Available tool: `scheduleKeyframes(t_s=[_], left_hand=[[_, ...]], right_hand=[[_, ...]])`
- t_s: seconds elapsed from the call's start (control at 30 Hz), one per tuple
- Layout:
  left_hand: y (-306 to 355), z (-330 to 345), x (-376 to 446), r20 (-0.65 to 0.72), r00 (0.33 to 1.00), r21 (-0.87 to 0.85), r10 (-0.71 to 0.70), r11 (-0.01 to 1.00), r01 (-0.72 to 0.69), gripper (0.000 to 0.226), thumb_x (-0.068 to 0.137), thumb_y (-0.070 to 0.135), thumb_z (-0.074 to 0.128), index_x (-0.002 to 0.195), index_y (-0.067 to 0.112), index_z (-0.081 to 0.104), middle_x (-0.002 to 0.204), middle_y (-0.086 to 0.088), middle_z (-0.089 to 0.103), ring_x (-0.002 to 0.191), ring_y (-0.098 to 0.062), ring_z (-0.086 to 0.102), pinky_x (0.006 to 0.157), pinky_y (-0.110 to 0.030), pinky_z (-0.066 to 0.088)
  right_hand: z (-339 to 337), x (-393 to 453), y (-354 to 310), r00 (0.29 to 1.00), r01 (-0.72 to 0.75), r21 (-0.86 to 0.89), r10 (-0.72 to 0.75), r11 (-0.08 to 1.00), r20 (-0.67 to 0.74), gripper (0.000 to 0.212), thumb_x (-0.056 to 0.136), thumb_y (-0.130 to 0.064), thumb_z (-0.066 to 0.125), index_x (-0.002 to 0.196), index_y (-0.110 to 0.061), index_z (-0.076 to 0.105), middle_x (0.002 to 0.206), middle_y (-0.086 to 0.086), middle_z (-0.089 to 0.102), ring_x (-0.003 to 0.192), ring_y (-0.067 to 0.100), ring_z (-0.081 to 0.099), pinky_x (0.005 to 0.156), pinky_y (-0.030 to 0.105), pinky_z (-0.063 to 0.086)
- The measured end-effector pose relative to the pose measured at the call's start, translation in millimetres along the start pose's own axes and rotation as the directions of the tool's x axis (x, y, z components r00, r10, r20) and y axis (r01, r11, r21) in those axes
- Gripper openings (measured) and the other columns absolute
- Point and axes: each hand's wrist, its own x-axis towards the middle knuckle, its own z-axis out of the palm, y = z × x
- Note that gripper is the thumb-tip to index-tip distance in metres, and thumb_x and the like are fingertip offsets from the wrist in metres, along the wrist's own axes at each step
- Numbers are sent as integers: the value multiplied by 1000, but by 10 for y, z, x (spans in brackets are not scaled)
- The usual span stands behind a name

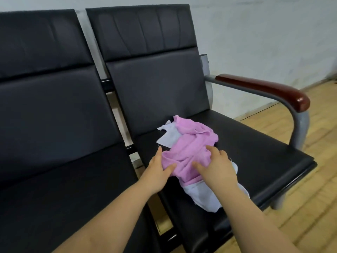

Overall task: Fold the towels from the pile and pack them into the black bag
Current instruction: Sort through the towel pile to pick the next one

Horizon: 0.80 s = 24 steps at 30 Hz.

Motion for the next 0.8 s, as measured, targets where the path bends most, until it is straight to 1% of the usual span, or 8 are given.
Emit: scheduleKeyframes(t_s=[0.1,0.2,0.27,0.33,0.47,0.57,0.7,0.8], left_hand=[[-28,47,132,21,997,-28,-68,997,69,73,95,28,55,152,12,14,149,-4,39,134,-18,41,106,-24,31],[-74,88,223,21,995,-26,-96,995,97,31,93,27,60,120,12,59,102,0,63,88,-12,55,76,-21,44],[-116,105,241,37,996,-24,-75,997,76,17,92,29,61,88,13,63,72,3,53,63,-9,42,54,-16,35],[-121,85,242,50,998,-41,-39,998,41,24,93,26,60,73,13,58,65,4,46,58,-8,37,48,-13,29],[-12,-23,266,12,996,-279,-93,956,92,25,98,27,50,77,16,57,77,-1,58,71,-12,50,69,-17,42],[135,-114,307,9,982,-634,-191,758,153,37,100,37,44,108,7,63,111,-13,67,103,-26,62,99,-41,47],[420,-230,296,134,972,-919,-192,343,194,52,102,38,36,125,-5,55,122,-22,62,114,-34,60,87,-44,53],[569,-234,214,235,961,-940,-145,219,263,52,101,39,37,129,-2,54,123,-22,62,114,-35,60,83,-43,57]], right_hand=[[48,47,-32,997,-50,21,48,999,59,73,85,-50,63,144,-25,30,135,8,43,120,26,49,88,34,43],[96,118,-2,980,-98,-29,101,995,171,73,87,-52,60,146,-25,27,139,7,44,124,24,48,89,33,43],[121,164,4,967,-98,-75,113,992,229,63,92,-49,54,144,-23,33,137,2,50,122,22,51,91,30,42],[173,202,6,962,-69,-146,104,987,252,45,97,-44,48,134,-19,46,132,0,54,120,20,53,94,28,41],[246,269,-19,978,-133,-4,132,991,162,19,100,-33,43,100,-15,50,110,6,61,108,26,58,83,29,41],[155,256,-125,994,-88,332,103,939,-28,17,99,-29,46,91,-14,44,76,0,55,82,26,58,70,29,38],[76,206,-329,982,-85,708,180,701,-60,23,99,-32,45,84,-16,49,81,3,56,81,22,57,78,35,49],[53,231,-448,944,-242,932,288,269,162,20,96,-39,51,90,-22,60,91,4,63,87,20,62,84,43,54]])
